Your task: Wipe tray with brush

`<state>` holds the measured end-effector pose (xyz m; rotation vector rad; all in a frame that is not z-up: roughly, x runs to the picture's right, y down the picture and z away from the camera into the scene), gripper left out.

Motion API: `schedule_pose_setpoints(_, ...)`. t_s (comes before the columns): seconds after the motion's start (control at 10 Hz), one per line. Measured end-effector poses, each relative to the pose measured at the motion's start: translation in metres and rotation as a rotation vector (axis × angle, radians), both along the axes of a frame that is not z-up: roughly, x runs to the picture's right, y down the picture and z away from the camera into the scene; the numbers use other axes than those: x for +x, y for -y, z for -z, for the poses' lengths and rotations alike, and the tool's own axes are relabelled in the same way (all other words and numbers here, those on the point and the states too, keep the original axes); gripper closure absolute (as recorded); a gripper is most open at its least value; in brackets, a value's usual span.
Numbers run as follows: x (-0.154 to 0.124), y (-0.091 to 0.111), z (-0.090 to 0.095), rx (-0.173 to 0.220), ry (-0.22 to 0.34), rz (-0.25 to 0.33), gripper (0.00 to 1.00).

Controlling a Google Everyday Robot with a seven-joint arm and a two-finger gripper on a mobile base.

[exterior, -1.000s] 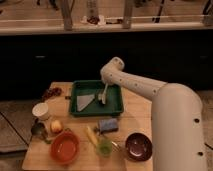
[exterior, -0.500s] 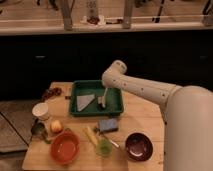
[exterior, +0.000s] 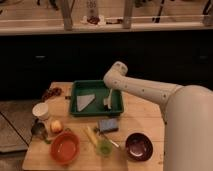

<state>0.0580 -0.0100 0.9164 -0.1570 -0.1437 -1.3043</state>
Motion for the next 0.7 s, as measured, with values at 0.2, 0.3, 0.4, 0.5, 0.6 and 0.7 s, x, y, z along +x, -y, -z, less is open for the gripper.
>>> schedule_pose_setpoints(0.2, 0.0011, -0.0002, 0.0000, 0.000, -0.001, -0.001, 0.95)
schedule_pose_setpoints(0.3, 0.0003, -0.0003, -0.0002, -0.001, 0.000, 0.000, 0.95)
schedule_pose_setpoints(0.4, 0.0013, -0.0003, -0.0002, -0.001, -0.001, -0.001, 0.95)
schedule_pose_setpoints(0.5, 0.0020, -0.0004, -0.0001, -0.001, -0.002, -0.001, 0.95)
schedule_pose_setpoints(0.6, 0.0013, -0.0003, -0.0002, 0.000, -0.001, -0.001, 0.95)
schedule_pose_setpoints(0.7, 0.0003, -0.0003, -0.0002, -0.001, 0.000, 0.000, 0.95)
